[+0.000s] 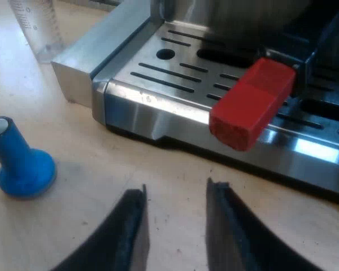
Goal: Grind coffee beans and then tamp
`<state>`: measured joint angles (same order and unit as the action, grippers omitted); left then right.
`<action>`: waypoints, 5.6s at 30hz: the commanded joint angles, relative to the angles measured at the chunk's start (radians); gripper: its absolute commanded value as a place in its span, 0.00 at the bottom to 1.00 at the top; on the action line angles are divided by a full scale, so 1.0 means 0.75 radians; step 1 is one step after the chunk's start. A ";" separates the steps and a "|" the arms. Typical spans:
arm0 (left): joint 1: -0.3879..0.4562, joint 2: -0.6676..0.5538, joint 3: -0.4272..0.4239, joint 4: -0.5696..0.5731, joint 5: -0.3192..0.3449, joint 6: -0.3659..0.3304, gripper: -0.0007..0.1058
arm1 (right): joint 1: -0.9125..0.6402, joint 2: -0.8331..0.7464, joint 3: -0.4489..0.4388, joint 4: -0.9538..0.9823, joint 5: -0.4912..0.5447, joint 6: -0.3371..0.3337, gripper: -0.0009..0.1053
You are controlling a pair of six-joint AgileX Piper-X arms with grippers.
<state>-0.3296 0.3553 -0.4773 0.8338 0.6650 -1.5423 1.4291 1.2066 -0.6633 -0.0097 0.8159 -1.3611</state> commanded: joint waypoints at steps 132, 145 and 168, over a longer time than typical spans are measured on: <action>-0.006 -0.034 0.017 -0.001 0.005 0.010 0.68 | -0.466 0.269 -0.379 0.467 -0.209 0.175 0.52; -0.006 -0.034 0.017 -0.001 0.005 0.010 0.68 | -0.509 0.273 -0.379 0.519 -0.308 0.236 0.51; -0.006 -0.034 0.017 -0.001 0.005 0.010 0.68 | -0.501 0.249 -0.379 0.521 -0.299 0.193 0.01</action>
<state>-0.3296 0.3358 -0.4640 0.8427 0.6700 -1.5423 1.0507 1.4050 -0.9414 0.3952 0.6102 -1.1893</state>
